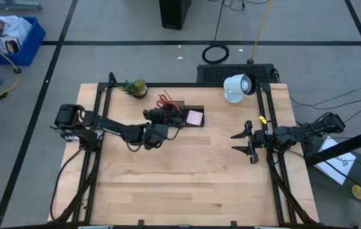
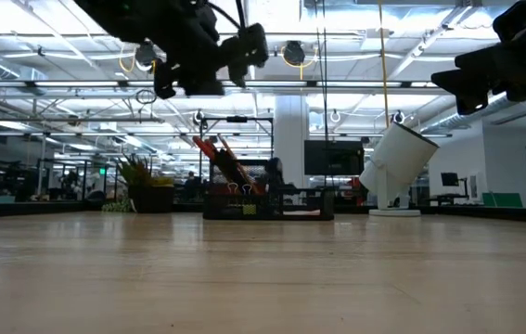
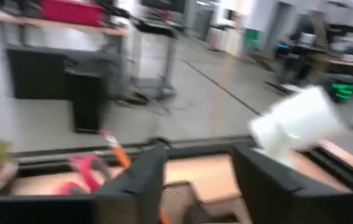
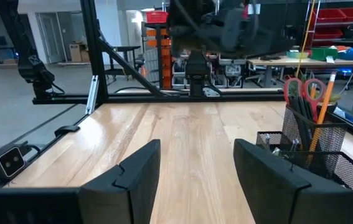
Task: Pick and place office supplies into organizer
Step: Return to Home Position
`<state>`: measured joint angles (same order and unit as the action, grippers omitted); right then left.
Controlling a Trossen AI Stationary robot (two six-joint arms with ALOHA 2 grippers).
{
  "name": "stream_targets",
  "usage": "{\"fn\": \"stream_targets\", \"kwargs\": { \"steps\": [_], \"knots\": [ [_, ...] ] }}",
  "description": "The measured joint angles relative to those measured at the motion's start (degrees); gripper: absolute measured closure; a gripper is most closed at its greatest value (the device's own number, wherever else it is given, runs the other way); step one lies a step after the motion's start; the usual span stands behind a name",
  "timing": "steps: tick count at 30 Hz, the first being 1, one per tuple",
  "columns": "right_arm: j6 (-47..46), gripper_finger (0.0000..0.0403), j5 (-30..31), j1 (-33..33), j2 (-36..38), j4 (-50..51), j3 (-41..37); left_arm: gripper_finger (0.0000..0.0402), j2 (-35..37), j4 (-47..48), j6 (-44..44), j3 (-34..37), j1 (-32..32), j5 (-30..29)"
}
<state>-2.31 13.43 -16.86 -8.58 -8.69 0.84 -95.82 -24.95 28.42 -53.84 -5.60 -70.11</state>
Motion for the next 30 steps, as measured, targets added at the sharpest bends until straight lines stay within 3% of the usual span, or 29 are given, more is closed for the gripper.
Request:
{"fn": "stream_targets", "kwargs": {
  "steps": [6,8,11,14,19,23,30],
  "knots": [
    [0.00,0.0209,0.00,0.02,-0.09,-0.02,-0.02,0.0368,0.36,1.06,0.66,0.00,-3.87,14.94],
    [0.00,0.0209,0.00,0.00,-0.09,-0.03,-0.01,0.0392,0.41,1.07,1.04,0.00,-4.71,20.59],
    [0.00,0.0209,0.00,0.02,-0.09,-0.02,0.00,0.0381,0.38,1.09,1.14,0.00,-5.56,28.18],
    [0.00,0.0209,0.00,0.02,-0.09,-0.03,0.00,0.0369,0.91,-0.79,-0.14,0.01,-7.29,31.92],
    [0.00,0.0209,0.00,0.00,-0.09,-0.02,-0.01,0.0396,5.40,4.17,-16.53,0.01,-10.88,47.42],
    [0.01,0.0209,0.00,0.01,-0.09,0.03,0.00,0.0399,7.66,9.86,-22.27,0.00,-14.07,48.04],
    [0.00,0.0209,0.00,0.00,-0.11,0.01,0.00,0.0400,15.72,17.96,-20.82,-0.02,-16.82,49.19]
  ]
}}
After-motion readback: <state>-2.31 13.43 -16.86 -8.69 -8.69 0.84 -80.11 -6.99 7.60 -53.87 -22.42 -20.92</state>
